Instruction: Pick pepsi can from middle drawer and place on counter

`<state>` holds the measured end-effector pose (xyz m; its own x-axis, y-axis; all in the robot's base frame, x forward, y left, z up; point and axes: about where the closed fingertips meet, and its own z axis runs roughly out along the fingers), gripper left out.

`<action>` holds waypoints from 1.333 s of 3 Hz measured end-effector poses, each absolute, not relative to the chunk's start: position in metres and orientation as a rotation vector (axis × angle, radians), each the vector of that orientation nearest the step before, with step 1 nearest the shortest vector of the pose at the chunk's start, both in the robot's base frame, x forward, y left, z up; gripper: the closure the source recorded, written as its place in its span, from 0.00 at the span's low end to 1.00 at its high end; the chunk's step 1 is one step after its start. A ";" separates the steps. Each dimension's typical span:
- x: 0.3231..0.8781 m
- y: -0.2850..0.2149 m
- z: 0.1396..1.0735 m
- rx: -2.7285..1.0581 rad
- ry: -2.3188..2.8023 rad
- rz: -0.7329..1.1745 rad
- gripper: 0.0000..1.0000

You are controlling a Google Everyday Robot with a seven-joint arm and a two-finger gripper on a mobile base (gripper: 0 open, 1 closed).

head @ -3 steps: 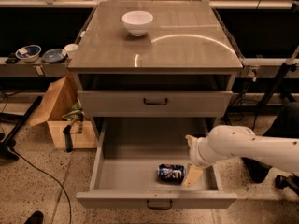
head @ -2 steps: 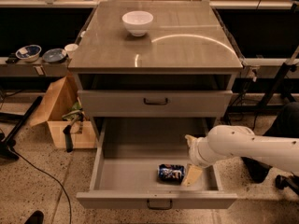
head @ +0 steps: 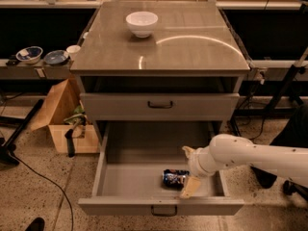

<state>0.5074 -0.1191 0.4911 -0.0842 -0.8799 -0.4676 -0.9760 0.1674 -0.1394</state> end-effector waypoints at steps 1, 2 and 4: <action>0.505 -0.105 0.480 -1.754 1.977 0.339 0.00; 0.509 -0.090 0.462 -1.758 1.951 0.380 0.00; 0.550 -0.087 0.434 -1.752 1.945 0.364 0.00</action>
Offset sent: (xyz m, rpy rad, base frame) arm 0.0064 0.0447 -0.0506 0.1002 0.0245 0.0604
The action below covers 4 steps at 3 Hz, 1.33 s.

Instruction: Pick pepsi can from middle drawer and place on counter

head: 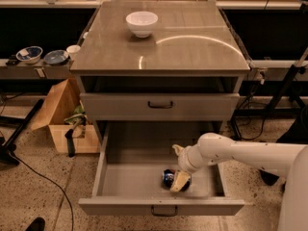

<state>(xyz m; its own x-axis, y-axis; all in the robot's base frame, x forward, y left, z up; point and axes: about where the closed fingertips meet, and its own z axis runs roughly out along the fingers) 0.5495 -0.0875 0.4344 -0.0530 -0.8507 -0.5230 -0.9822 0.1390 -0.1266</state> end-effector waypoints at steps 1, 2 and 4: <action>0.566 -0.092 0.421 -1.751 1.958 0.345 0.00; 0.573 -0.098 0.404 -1.745 1.974 0.342 0.00; 0.568 -0.128 0.371 -1.741 2.021 0.329 0.00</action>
Offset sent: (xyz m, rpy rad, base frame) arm 0.0330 -0.0211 -0.0470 -0.0292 0.0065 -0.0383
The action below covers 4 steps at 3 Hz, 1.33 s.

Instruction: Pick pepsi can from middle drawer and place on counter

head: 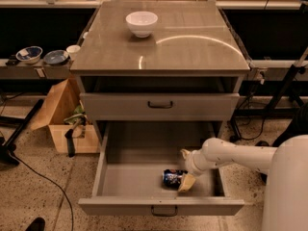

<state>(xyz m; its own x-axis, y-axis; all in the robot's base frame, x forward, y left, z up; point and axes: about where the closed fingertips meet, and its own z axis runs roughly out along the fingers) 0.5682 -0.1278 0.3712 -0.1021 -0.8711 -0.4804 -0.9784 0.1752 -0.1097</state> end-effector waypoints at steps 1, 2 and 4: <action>0.561 -0.136 0.366 -1.735 2.031 0.345 0.26; 0.561 -0.136 0.366 -1.735 2.031 0.345 0.50; 0.561 -0.136 0.366 -1.735 2.031 0.345 0.96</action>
Offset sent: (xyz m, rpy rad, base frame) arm -0.0066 -0.0073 -0.0048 0.0048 0.0125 -0.0038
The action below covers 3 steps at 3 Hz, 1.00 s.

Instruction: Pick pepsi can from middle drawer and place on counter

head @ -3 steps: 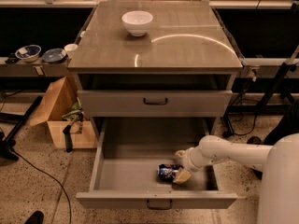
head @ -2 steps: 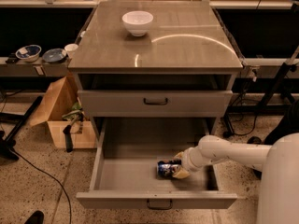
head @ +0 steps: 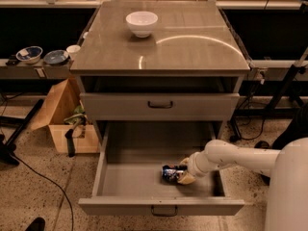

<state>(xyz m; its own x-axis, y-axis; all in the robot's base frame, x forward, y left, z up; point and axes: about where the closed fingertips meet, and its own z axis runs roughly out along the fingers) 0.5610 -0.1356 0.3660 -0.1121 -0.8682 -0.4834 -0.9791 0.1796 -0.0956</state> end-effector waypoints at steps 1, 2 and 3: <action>0.561 -0.136 0.366 -1.735 2.031 0.345 1.00; 0.559 -0.129 0.391 -1.738 1.999 0.330 1.00; 0.562 -0.124 0.425 -1.742 1.965 0.291 1.00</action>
Offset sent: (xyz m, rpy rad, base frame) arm -0.0020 0.0081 0.0502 0.0186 -0.0559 0.0187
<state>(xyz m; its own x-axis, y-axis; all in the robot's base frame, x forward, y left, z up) 0.5620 -0.1238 0.4254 -0.0613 -0.8680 -0.4927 -0.9735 0.1609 -0.1624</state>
